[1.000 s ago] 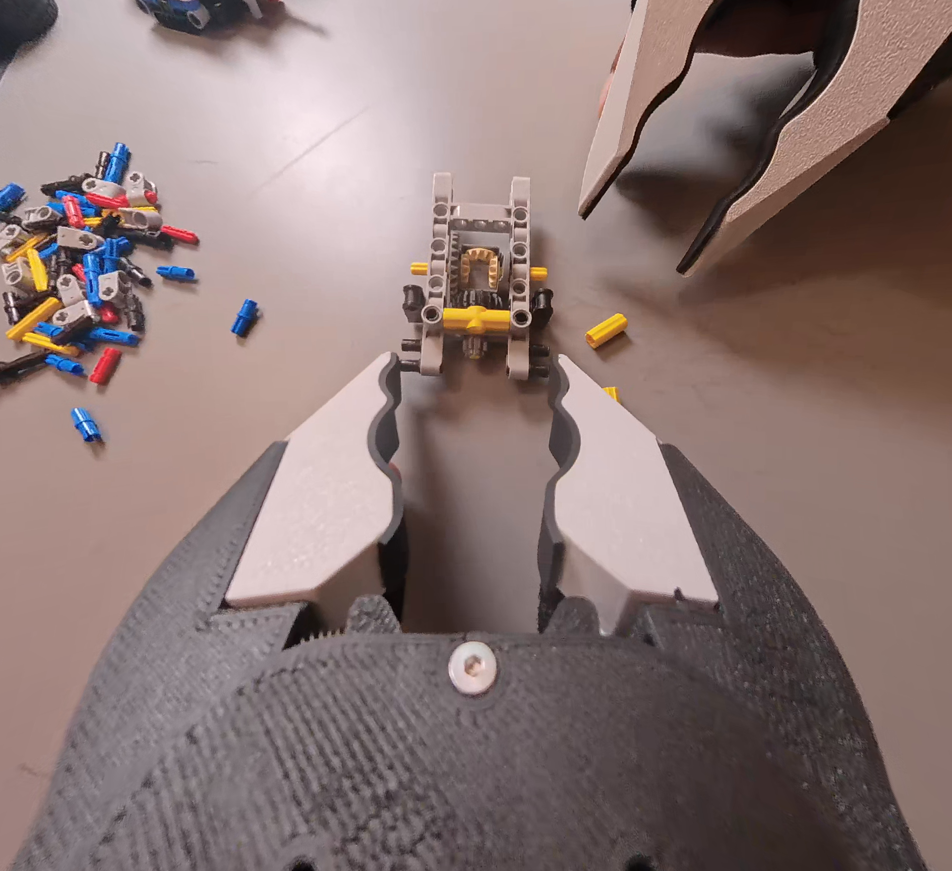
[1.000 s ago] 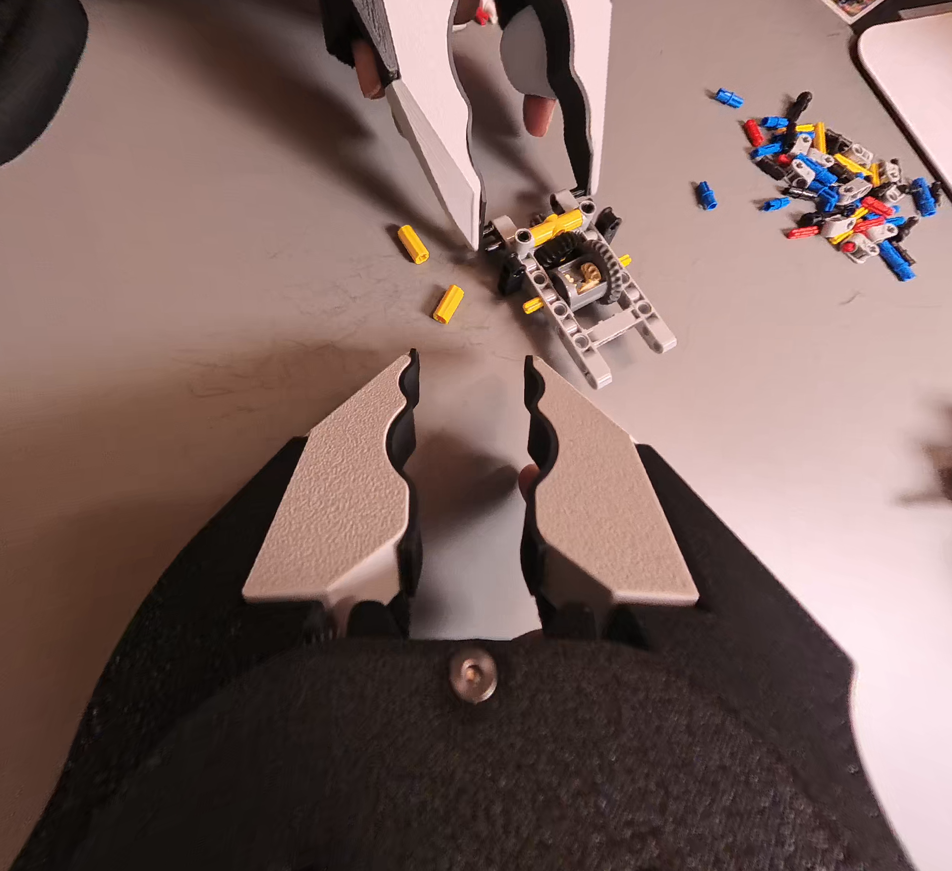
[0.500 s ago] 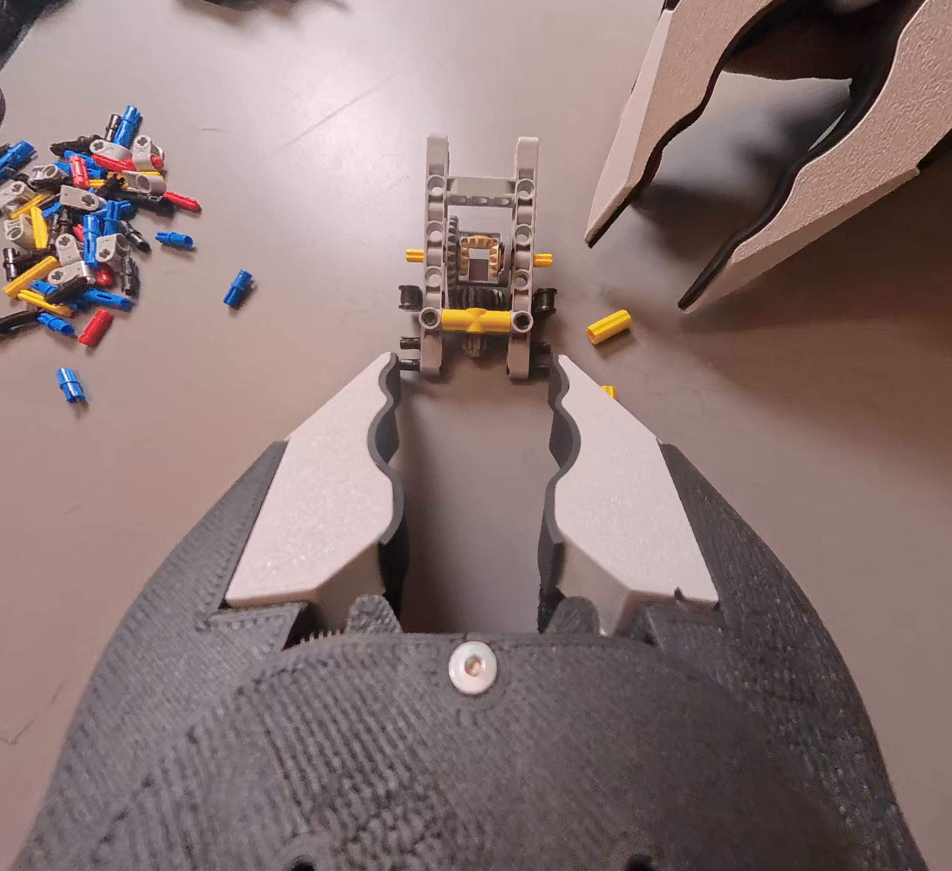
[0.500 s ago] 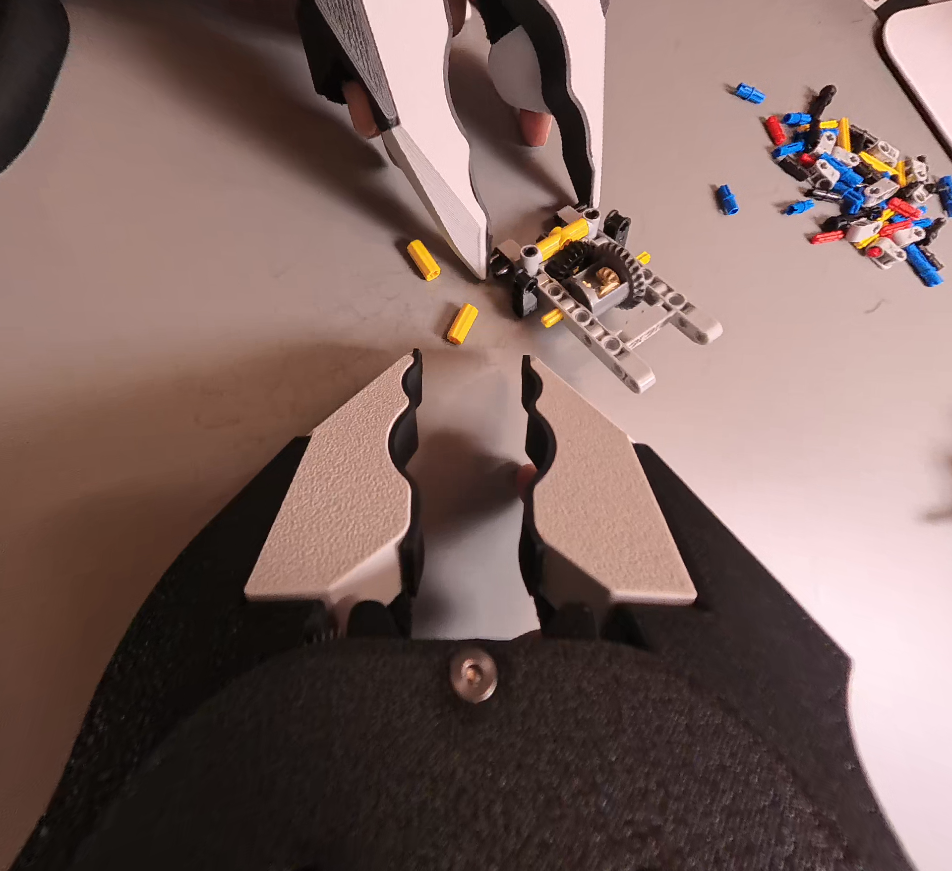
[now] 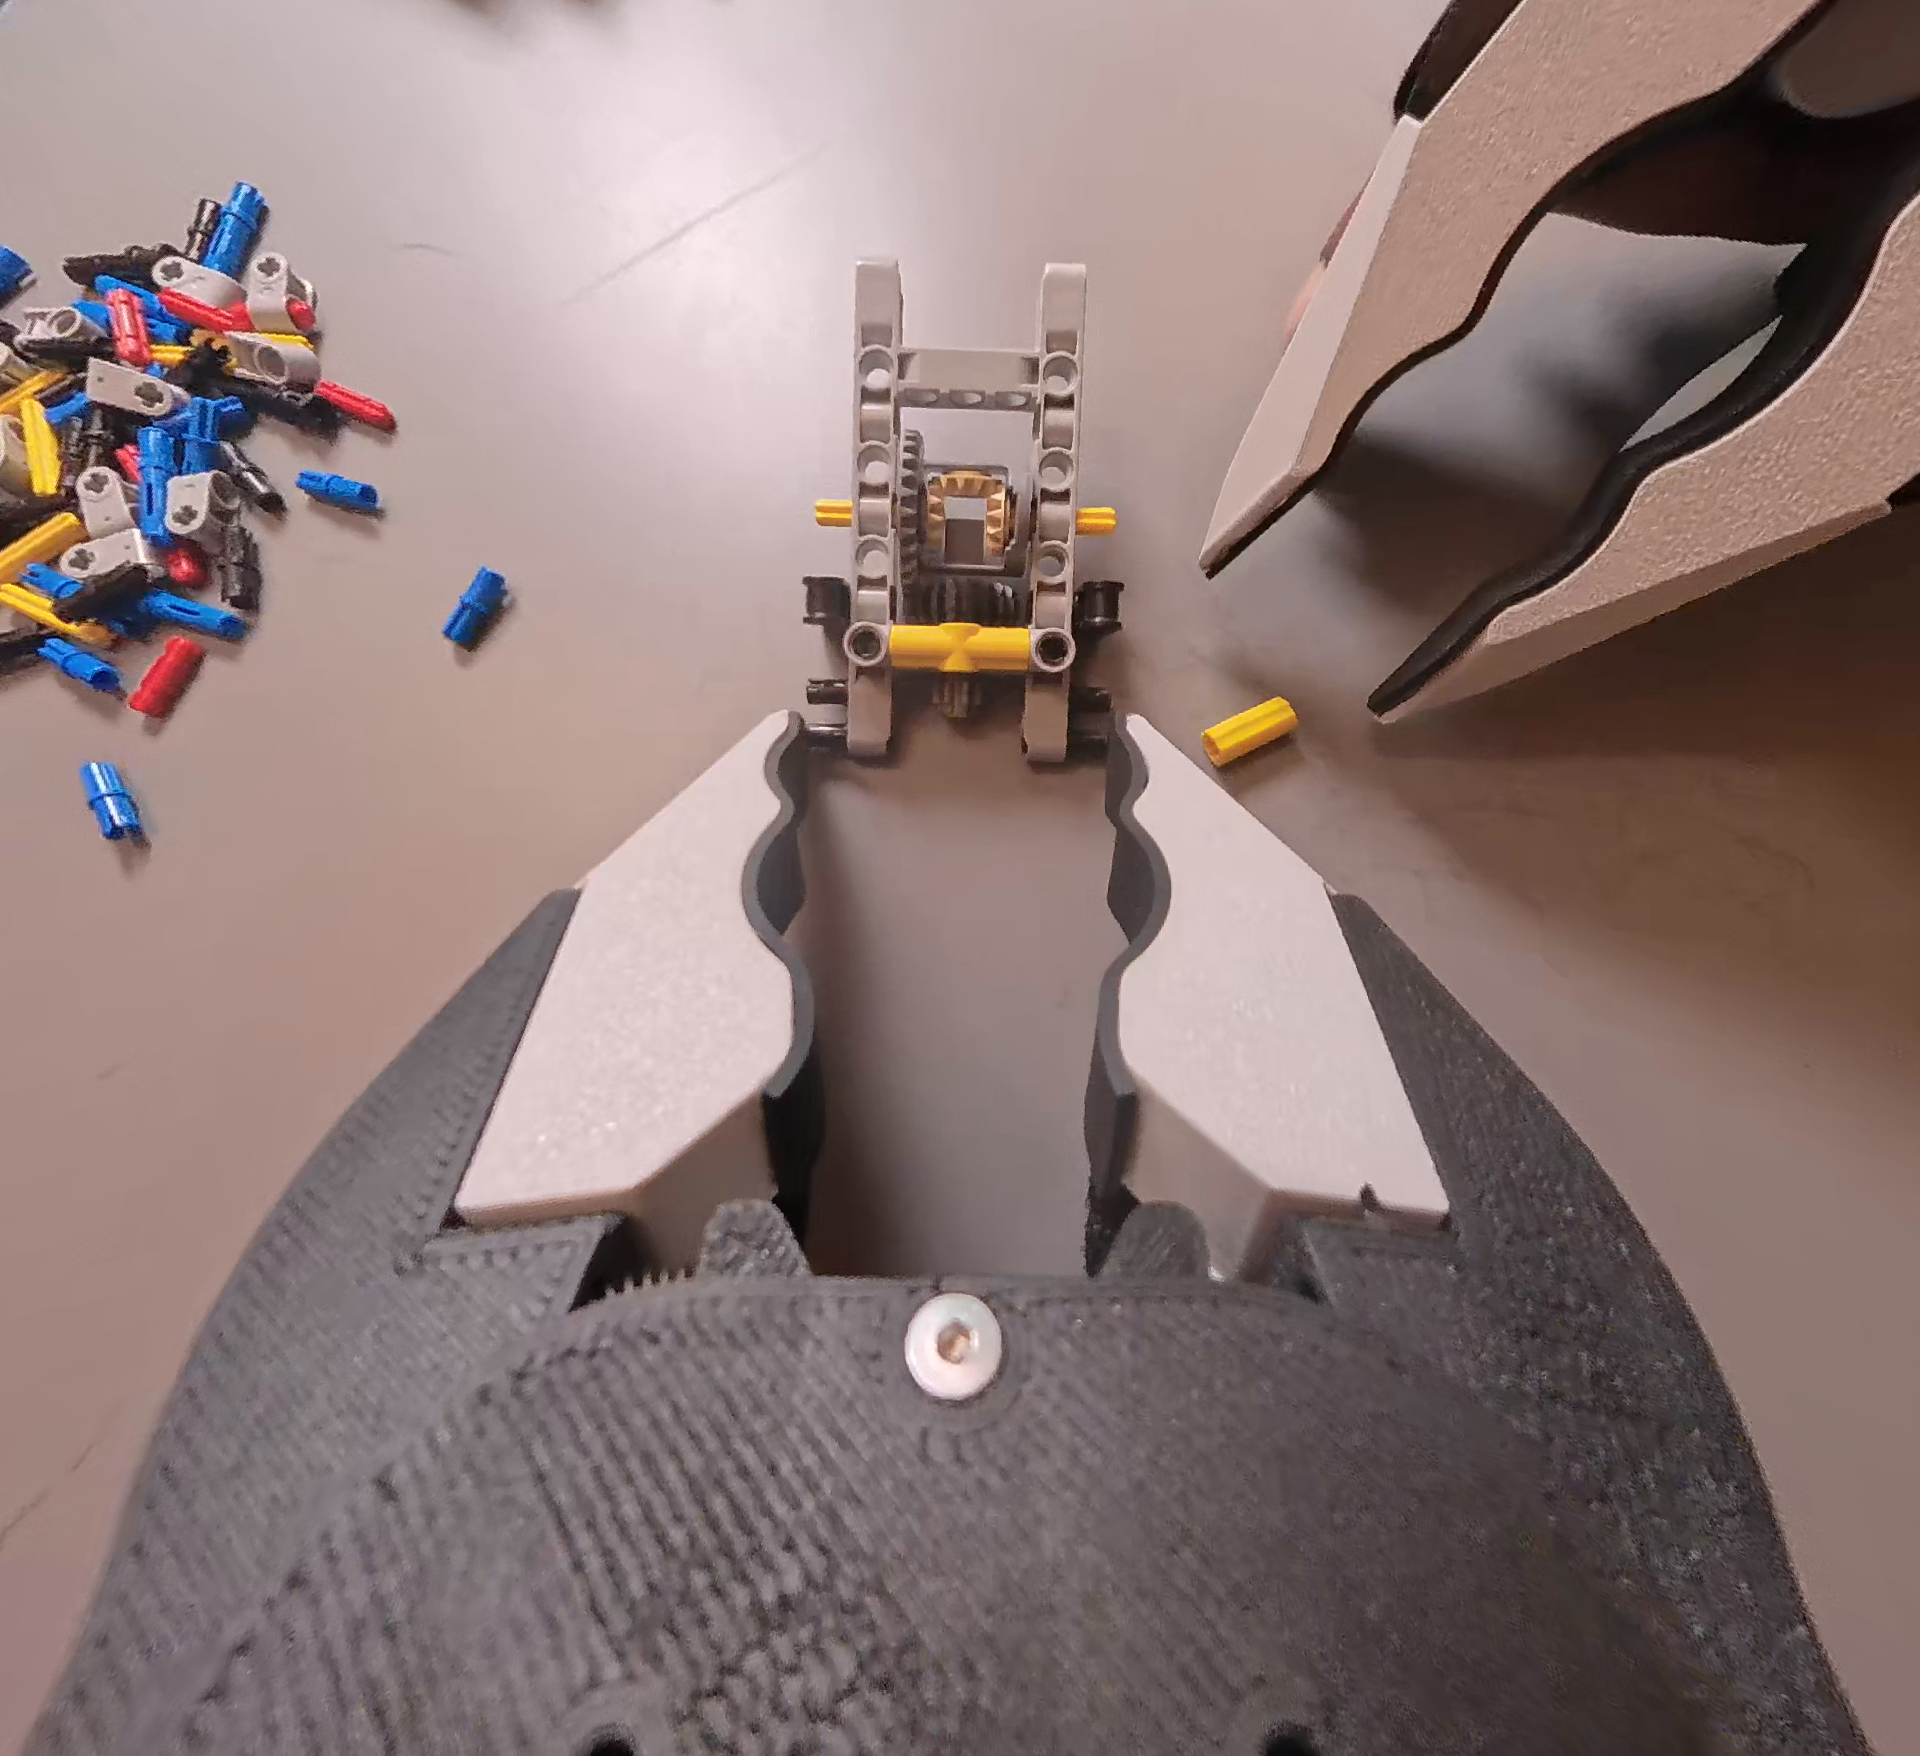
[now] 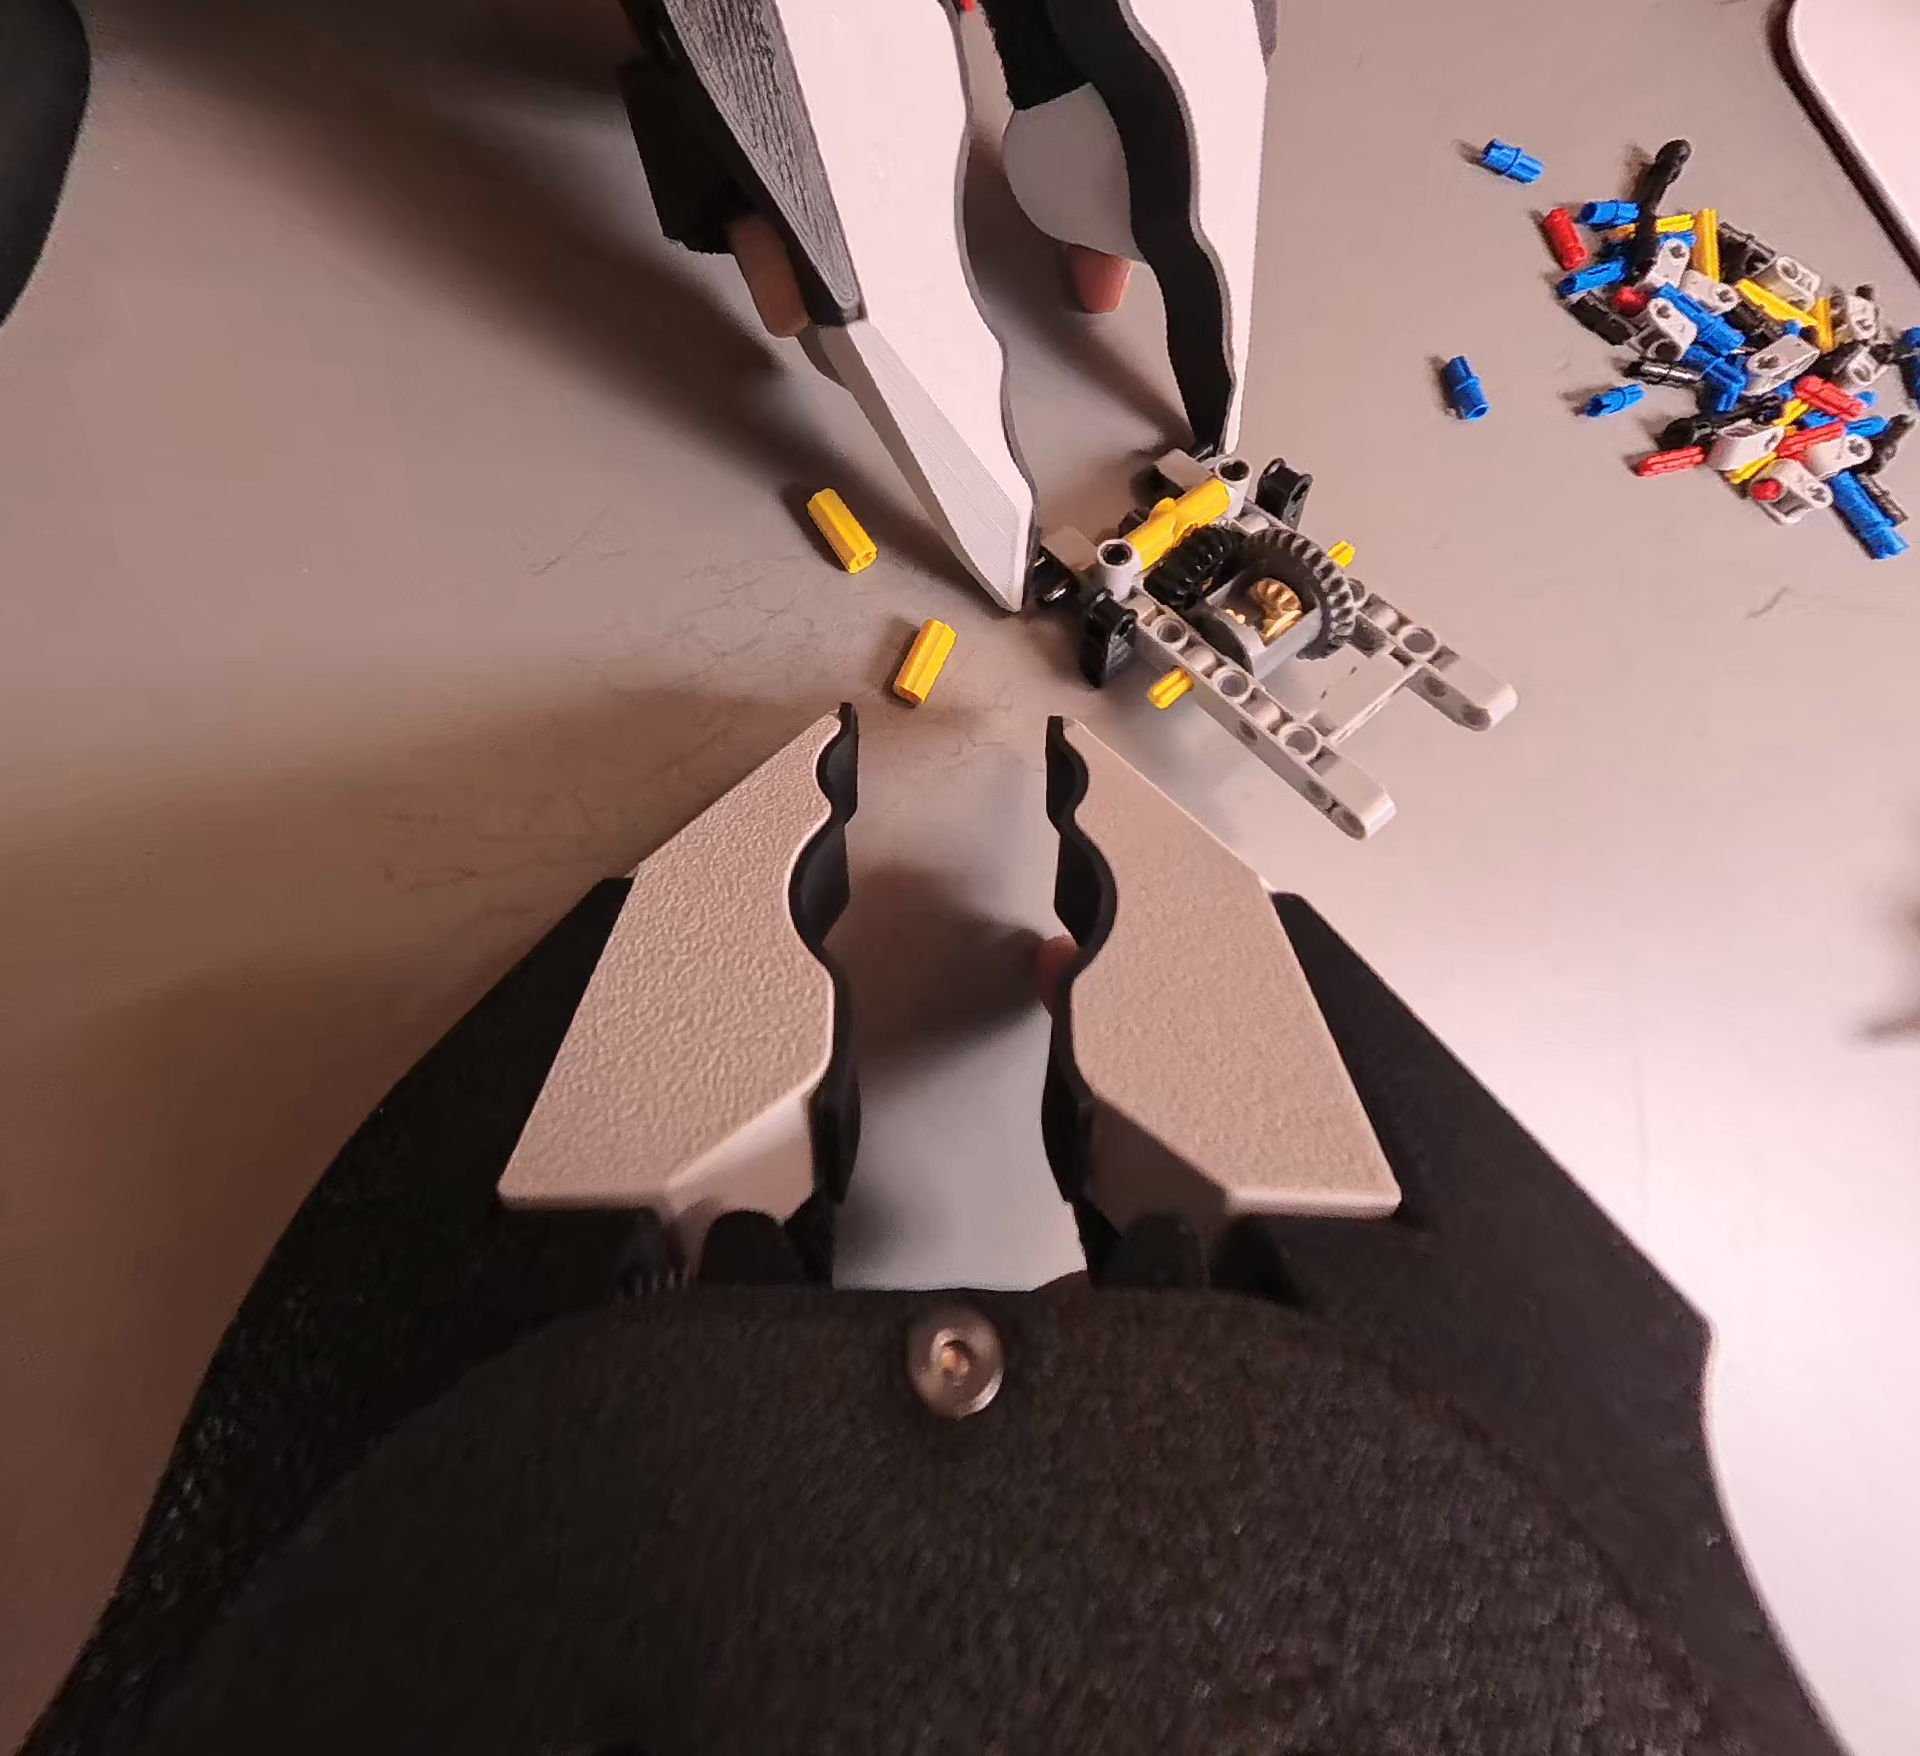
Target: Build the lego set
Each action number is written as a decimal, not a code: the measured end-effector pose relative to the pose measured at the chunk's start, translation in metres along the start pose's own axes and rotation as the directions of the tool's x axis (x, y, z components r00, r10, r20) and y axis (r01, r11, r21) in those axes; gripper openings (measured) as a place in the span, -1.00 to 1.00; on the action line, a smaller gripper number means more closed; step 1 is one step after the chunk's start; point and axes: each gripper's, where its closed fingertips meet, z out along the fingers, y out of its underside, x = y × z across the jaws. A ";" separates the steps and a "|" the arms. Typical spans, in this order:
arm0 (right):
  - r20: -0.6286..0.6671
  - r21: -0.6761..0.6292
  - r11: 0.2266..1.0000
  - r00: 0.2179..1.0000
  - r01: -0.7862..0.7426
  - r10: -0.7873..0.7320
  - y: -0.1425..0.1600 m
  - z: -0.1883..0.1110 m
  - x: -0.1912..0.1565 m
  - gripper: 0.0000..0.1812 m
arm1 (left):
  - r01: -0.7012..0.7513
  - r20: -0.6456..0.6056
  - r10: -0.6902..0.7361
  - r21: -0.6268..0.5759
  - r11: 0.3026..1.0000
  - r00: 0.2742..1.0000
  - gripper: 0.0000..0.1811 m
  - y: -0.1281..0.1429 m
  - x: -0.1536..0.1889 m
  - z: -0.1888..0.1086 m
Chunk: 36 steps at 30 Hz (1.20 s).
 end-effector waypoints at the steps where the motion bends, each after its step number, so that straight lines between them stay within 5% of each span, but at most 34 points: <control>1: 0.001 -0.002 1.000 1.000 -0.006 0.006 0.000 0.000 0.000 -0.62 | 0.005 -0.001 -0.005 -0.005 1.000 1.000 -0.38 -0.001 0.000 0.001; 19: -0.030 -0.082 0.997 1.000 -0.001 -0.001 -0.006 0.015 -0.005 -0.94 | 0.139 0.099 -0.146 0.081 0.987 0.984 -0.39 -0.002 -0.006 -0.007; 36: -0.050 0.065 0.986 0.987 -0.151 0.154 0.005 -0.021 0.020 -0.95 | 0.165 0.131 -0.199 0.234 0.958 0.971 -0.39 0.002 0.008 -0.040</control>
